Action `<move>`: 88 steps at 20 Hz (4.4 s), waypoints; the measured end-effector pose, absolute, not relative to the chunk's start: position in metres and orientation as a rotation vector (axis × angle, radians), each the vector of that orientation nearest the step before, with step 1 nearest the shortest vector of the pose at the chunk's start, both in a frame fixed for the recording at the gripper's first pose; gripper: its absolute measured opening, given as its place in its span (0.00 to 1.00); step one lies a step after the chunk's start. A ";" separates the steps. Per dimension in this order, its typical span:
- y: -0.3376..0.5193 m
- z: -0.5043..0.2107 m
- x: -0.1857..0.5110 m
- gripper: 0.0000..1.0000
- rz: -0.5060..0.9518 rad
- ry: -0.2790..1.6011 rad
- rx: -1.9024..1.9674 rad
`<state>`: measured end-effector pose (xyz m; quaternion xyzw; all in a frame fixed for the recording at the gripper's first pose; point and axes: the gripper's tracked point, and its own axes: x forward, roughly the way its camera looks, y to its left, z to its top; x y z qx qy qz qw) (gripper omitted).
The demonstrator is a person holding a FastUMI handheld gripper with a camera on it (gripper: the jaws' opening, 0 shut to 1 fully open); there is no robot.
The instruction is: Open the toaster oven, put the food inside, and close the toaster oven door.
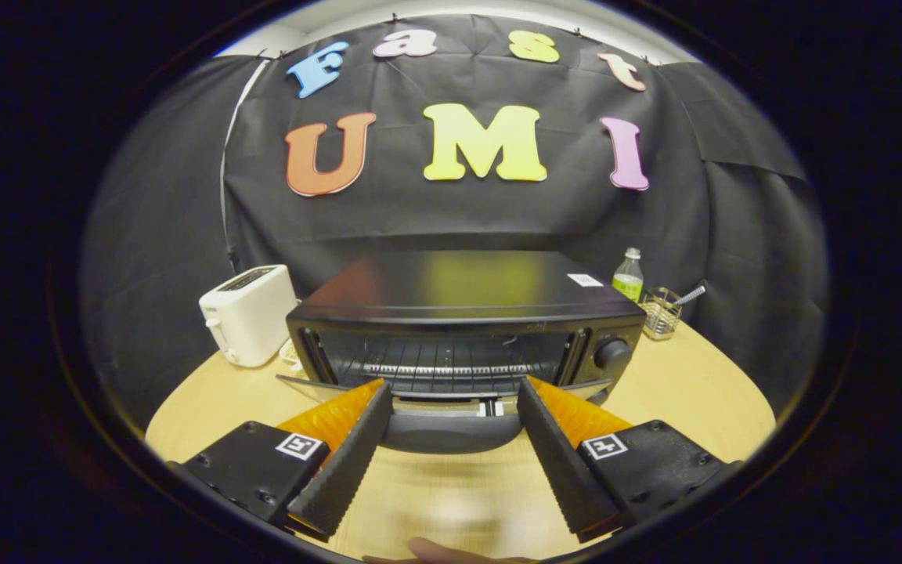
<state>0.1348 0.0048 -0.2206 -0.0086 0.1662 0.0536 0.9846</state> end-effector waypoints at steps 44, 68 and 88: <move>0.162 -0.278 -0.054 0.74 0.681 1.271 0.170; 0.104 -0.195 -0.013 0.35 0.721 1.023 0.710; 0.021 -0.209 0.108 0.35 0.508 0.500 1.201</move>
